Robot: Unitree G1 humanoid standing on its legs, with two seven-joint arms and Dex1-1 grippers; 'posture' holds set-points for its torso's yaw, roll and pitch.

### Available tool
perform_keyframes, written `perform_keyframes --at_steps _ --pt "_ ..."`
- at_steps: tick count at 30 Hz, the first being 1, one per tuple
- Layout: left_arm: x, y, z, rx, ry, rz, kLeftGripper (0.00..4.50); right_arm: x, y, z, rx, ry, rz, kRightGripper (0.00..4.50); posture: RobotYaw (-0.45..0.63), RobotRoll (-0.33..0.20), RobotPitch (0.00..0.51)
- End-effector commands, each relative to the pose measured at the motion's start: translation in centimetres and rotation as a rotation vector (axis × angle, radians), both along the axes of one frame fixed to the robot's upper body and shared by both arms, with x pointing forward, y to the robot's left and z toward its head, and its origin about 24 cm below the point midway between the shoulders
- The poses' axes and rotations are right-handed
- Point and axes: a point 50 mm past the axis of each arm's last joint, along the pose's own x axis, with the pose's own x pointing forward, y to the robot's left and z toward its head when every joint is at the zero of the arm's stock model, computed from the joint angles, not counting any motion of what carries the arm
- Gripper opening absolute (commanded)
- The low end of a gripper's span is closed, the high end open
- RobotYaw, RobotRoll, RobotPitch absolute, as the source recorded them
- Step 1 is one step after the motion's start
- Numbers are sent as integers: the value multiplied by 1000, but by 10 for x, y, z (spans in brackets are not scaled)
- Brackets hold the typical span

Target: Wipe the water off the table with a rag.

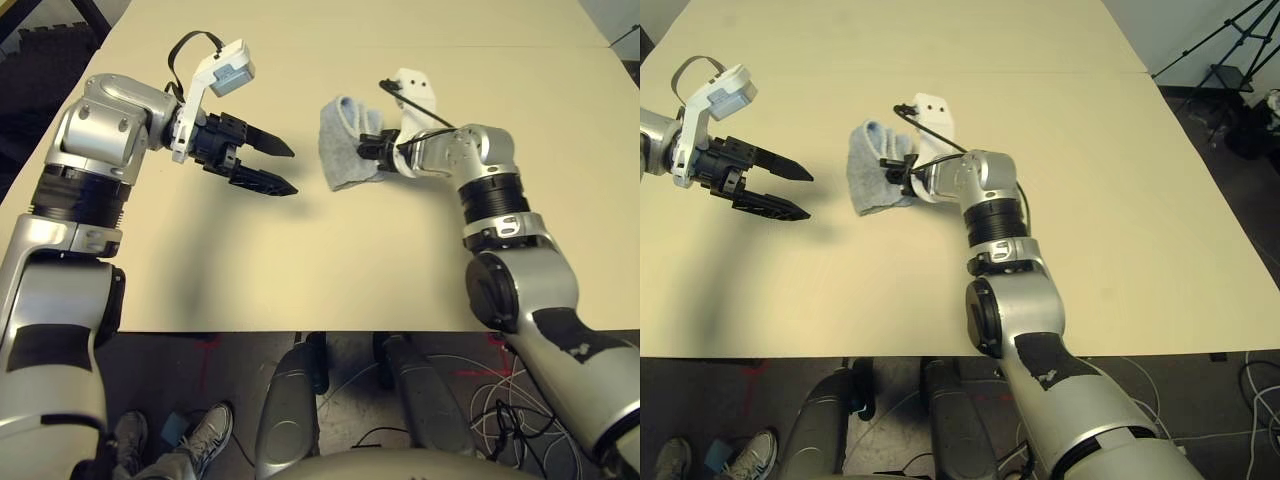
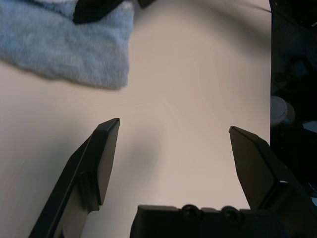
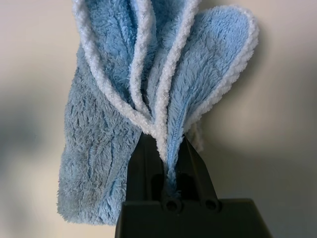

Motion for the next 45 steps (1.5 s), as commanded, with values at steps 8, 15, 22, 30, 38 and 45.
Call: perform_keyframes --at_steps 8,15,22,30,38,45 --pt "5 3 -3 -8 7 17 4500 -13 -67 11 -101 23 -128 13 -115 0 274" --pt "15 18 -7 11 -23 113 4500 -25 -140 11 -185 24 -315 13 -130 0 262" --pt "28 29 -11 -42 -77 224 4500 -35 -173 6 -215 23 -390 13 -156 0 252" --pt "67 43 4 -253 -530 780 4500 -37 -180 -6 -263 2 -320 13 -146 0 246" --pt "68 58 -22 -536 -741 1165 4500 -36 -188 16 -255 -334 -112 2679 -116 0 242" --pt "64 58 -64 -525 -699 1277 4500 -33 -215 38 -273 -630 -223 4482 -100 0 255"
